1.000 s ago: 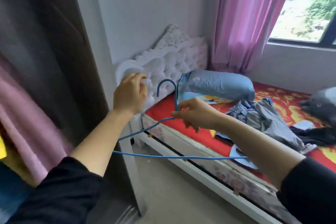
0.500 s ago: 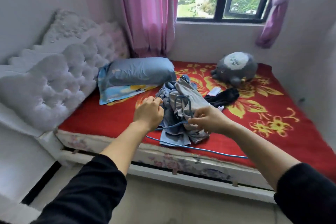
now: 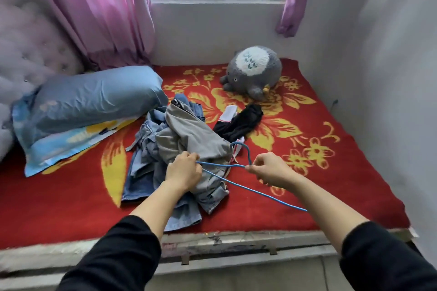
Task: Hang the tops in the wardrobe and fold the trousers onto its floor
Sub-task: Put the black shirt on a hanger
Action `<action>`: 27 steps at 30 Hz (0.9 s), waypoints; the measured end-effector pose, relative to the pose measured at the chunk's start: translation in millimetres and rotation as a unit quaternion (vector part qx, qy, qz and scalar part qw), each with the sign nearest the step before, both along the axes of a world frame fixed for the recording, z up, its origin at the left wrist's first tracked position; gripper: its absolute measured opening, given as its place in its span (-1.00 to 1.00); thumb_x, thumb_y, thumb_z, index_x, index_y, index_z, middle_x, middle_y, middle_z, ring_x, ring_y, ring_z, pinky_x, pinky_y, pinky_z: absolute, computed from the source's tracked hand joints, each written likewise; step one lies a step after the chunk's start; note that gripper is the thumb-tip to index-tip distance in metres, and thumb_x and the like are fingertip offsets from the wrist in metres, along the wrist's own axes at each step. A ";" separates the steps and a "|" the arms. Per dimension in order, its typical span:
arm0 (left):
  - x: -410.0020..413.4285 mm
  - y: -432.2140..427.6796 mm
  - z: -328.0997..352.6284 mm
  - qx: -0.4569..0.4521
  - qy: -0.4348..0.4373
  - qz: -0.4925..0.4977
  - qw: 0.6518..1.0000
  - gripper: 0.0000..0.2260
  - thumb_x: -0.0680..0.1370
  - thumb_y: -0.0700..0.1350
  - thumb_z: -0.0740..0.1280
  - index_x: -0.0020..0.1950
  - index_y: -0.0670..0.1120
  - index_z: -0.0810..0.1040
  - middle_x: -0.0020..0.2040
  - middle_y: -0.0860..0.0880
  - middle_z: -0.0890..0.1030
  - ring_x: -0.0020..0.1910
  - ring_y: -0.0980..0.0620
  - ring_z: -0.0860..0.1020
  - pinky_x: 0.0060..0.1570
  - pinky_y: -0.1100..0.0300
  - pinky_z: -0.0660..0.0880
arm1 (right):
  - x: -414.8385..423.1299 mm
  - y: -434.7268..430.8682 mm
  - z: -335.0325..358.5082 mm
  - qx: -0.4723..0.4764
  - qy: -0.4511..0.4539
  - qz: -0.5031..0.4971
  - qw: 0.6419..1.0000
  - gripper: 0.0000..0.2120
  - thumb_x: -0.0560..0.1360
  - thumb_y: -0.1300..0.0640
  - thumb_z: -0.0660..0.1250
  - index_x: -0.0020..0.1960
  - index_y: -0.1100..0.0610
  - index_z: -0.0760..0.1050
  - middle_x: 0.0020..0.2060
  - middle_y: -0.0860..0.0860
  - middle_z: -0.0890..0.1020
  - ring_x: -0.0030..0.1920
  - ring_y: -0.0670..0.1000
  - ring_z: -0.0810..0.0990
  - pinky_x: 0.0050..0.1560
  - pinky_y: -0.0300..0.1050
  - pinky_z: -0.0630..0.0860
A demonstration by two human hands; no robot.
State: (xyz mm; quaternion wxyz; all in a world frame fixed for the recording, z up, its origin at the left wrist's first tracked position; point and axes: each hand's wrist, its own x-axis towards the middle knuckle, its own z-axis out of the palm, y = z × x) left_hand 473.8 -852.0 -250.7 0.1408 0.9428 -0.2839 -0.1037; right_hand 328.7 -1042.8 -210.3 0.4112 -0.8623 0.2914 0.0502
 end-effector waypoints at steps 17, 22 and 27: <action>93.6 -266.7 -139.5 0.024 0.168 0.058 0.984 -0.73 0.57 -0.11 0.13 0.20 -0.11 0.51 0.18 -0.16 0.49 0.20 -0.16 0.46 0.13 0.00 0.44 | 141.0 -258.1 -132.2 -0.071 0.069 -0.120 0.988 -0.61 0.52 -0.06 0.20 -0.39 0.10 0.23 -0.48 -0.01 0.40 -0.40 0.09 0.38 -0.44 -0.05 0.20; 116.0 -321.4 -201.4 0.028 0.234 0.065 0.970 -0.67 0.54 -0.15 0.17 0.28 -0.05 0.51 0.22 -0.13 0.46 0.24 -0.12 0.45 0.23 0.02 0.41 | 171.1 -304.9 -199.9 -0.080 0.103 -0.104 0.986 -0.62 0.56 -0.11 0.10 -0.33 0.09 0.30 -0.40 0.01 0.47 -0.33 0.13 0.45 -0.38 -0.02 0.22; 142.6 -360.3 -259.2 0.035 0.255 0.059 0.964 -0.47 0.50 -0.20 0.20 0.48 -0.08 0.23 0.37 -0.19 0.34 0.31 -0.17 0.39 0.26 0.00 0.38 | 180.1 -330.4 -256.0 -0.130 0.075 -0.099 0.984 -0.64 0.62 -0.07 0.06 -0.29 0.07 0.31 -0.49 -0.07 0.41 -0.42 0.09 0.41 -0.43 -0.04 0.19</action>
